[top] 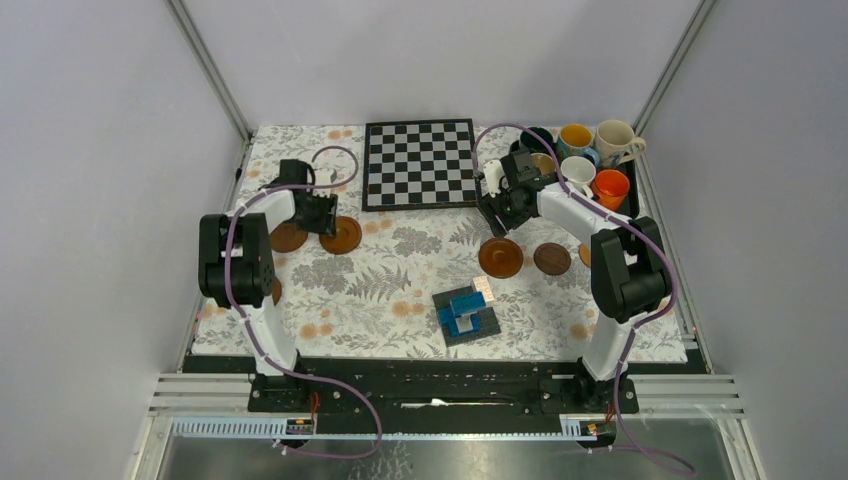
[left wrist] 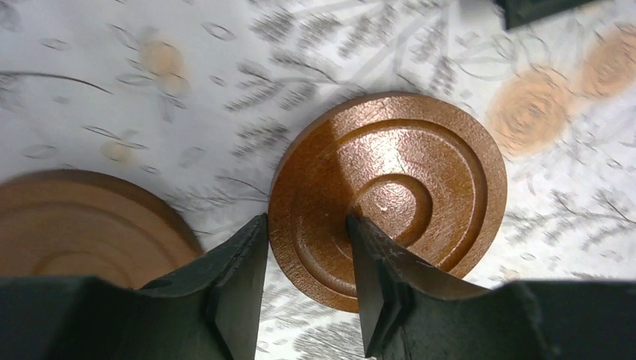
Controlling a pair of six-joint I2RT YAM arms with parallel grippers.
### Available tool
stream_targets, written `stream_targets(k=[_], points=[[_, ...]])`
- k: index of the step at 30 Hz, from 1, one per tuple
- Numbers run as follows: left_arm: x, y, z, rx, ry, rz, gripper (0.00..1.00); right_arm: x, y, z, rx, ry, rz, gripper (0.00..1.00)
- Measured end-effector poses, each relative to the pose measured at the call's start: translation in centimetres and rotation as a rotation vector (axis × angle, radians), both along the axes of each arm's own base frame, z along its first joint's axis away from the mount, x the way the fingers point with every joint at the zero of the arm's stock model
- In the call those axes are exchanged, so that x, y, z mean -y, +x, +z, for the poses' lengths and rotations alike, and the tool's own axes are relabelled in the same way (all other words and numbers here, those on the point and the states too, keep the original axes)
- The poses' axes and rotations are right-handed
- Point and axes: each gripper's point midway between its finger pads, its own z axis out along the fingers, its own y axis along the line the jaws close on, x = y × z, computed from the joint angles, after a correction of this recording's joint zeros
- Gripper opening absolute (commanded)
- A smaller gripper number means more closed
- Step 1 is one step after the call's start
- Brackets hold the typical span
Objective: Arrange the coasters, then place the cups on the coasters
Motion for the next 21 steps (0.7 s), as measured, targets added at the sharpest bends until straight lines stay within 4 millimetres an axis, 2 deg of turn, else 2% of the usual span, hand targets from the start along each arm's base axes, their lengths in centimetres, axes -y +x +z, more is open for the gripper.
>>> stream_targets(k=[5,7,14,21], points=[[3.7,-2.6,-0.1,-0.036,-0.047,-0.032,0.41,-0.1,0.0,0.0,-0.002,0.003,-0.002,0.69],[5.3,-3.0,0.0,-0.044,-0.073,-0.04,0.4,-0.1,0.0,0.0,-0.003,0.008,-0.002,0.69],[11.7,-3.2,0.1,-0.034,-0.128,-0.09,0.38,-0.2,-0.1,0.0,-0.005,0.011,-0.005,0.69],[19.4,-2.6,0.3,-0.014,-0.181,-0.179,0.37,0.4,0.1,-0.1,-0.007,0.012,-0.02,0.69]])
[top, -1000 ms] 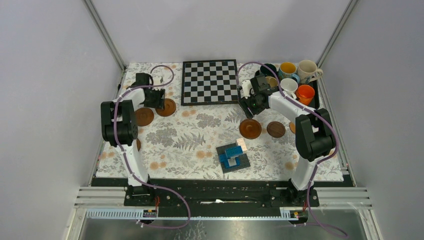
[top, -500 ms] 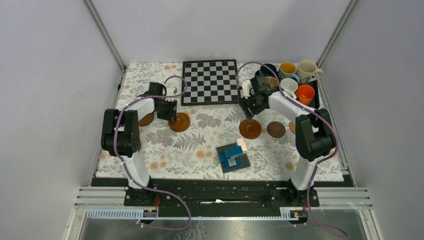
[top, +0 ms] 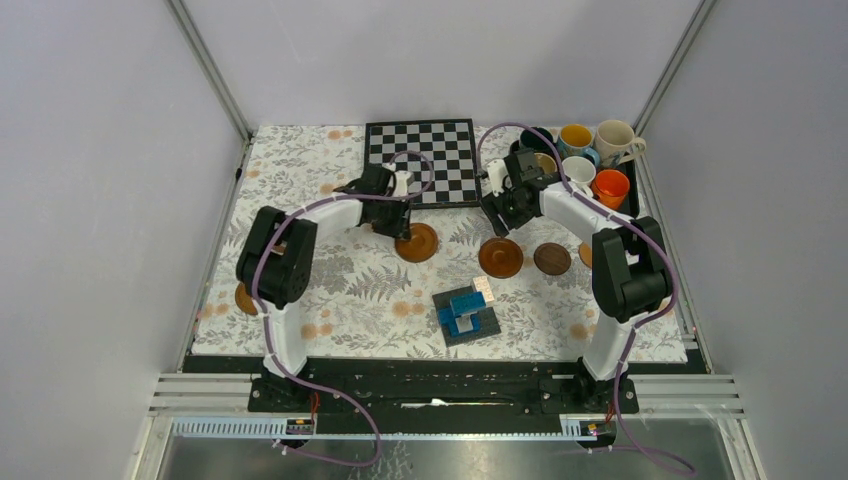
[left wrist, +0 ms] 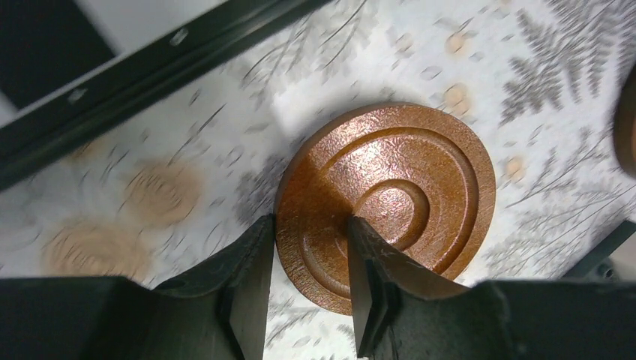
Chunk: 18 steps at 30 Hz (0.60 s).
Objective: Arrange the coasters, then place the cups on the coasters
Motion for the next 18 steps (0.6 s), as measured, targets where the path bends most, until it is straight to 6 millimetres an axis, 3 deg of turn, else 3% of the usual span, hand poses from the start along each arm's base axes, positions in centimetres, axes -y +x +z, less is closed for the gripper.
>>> stream_targets(k=[7,18], points=[[4.5,0.1,0.1,0.031,-0.029,-0.067,0.35,0.8,-0.4,-0.7,-0.021,-0.004,-0.021,0.69],[6.8,-1.5,0.0,0.036,-0.041,-0.122,0.36,1.3,-1.1,-0.9,-0.034,0.006,-0.034,0.7]])
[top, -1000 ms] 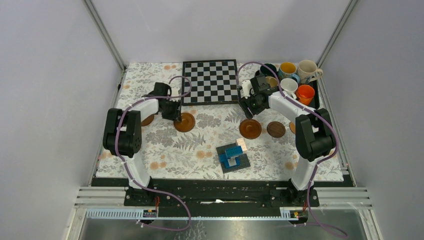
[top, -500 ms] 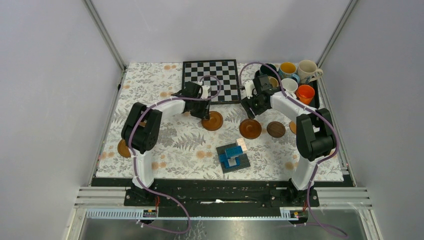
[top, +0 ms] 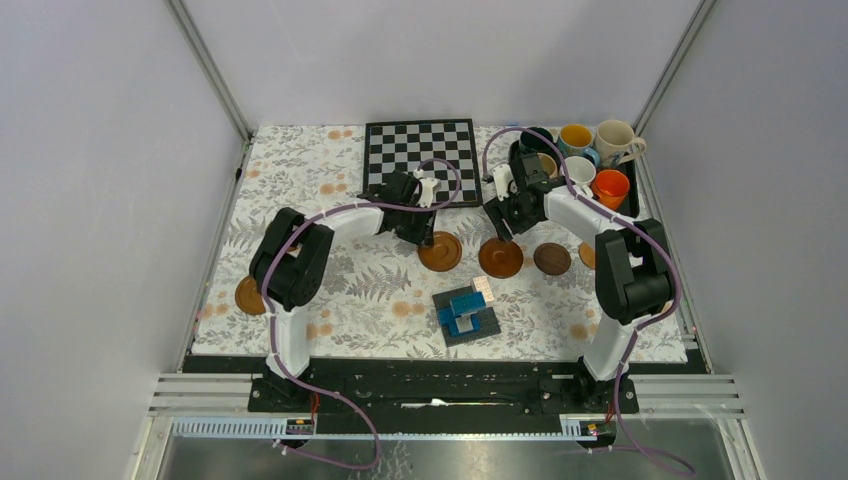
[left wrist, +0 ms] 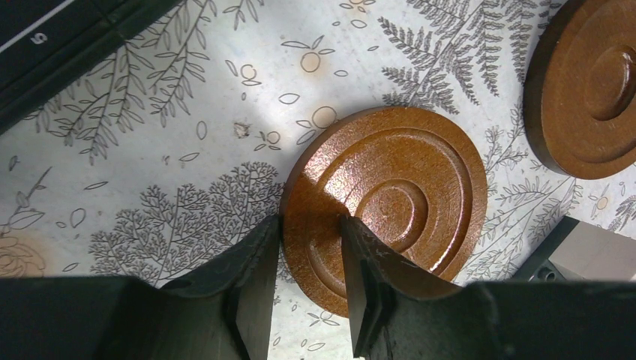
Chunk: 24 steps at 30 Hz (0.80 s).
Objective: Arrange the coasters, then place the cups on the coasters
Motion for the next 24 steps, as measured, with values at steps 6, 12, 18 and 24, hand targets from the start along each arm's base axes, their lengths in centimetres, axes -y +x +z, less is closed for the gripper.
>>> stream_targets(k=[6,12,18,24], points=[[0.5,-0.4,0.0,-0.001,0.0,-0.011,0.38,-0.2,0.0,0.1,0.002,0.012,0.004,0.7],[0.4,-0.5,0.2,0.001,0.008,-0.017,0.56,-0.2,-0.1,0.1,0.003,0.013,0.005,0.7],[-2.0,-1.2,1.4,-0.062,0.006,0.012,0.75,-0.3,-0.1,0.1,0.003,0.016,0.005,0.7],[-9.0,0.3,7.0,-0.029,-0.082,0.136,0.84,-0.9,-0.2,0.3,-0.005,0.048,0.015,0.71]])
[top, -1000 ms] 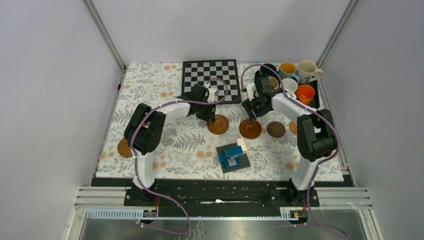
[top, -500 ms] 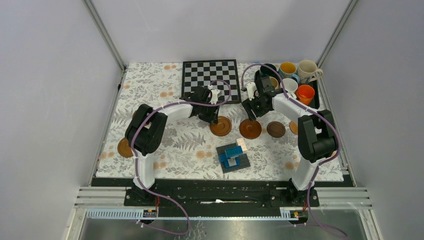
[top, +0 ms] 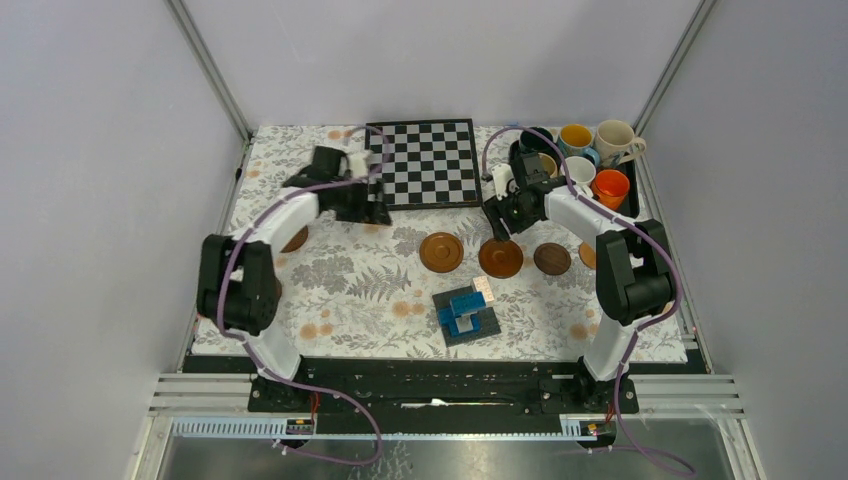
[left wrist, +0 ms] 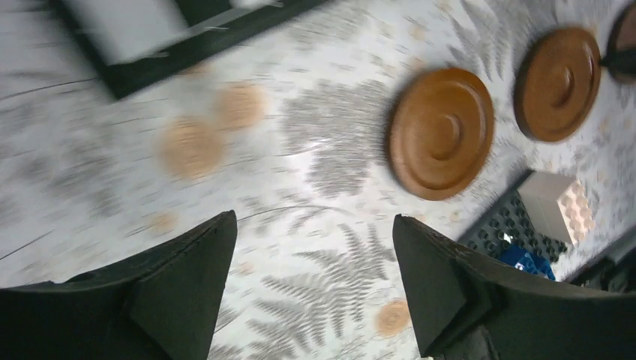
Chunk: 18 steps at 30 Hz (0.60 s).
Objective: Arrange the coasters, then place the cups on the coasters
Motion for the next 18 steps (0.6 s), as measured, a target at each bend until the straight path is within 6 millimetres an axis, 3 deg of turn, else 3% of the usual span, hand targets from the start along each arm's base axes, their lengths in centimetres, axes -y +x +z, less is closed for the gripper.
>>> stream_targets(k=[4,8,12,14,18], points=[[-8.3,1.9,2.4,0.035,-0.011,0.176,0.84,-1.2,0.2,0.5,0.003,0.06,0.013,0.71],[-18.0,2.0,1.5,0.004,0.03,0.374,0.85,-2.8,0.8,1.6,0.018,0.116,0.033,0.71],[-25.2,0.7,0.6,-0.026,0.074,0.516,0.87,-6.0,2.0,2.5,0.045,0.168,0.088,0.71],[-27.7,0.3,0.0,-0.039,0.098,0.556,0.88,-7.9,2.1,2.3,0.043,0.181,0.125,0.71],[-30.7,0.3,-1.3,-0.063,0.132,0.592,0.88,-11.2,1.5,0.7,0.009,0.193,0.199,0.71]])
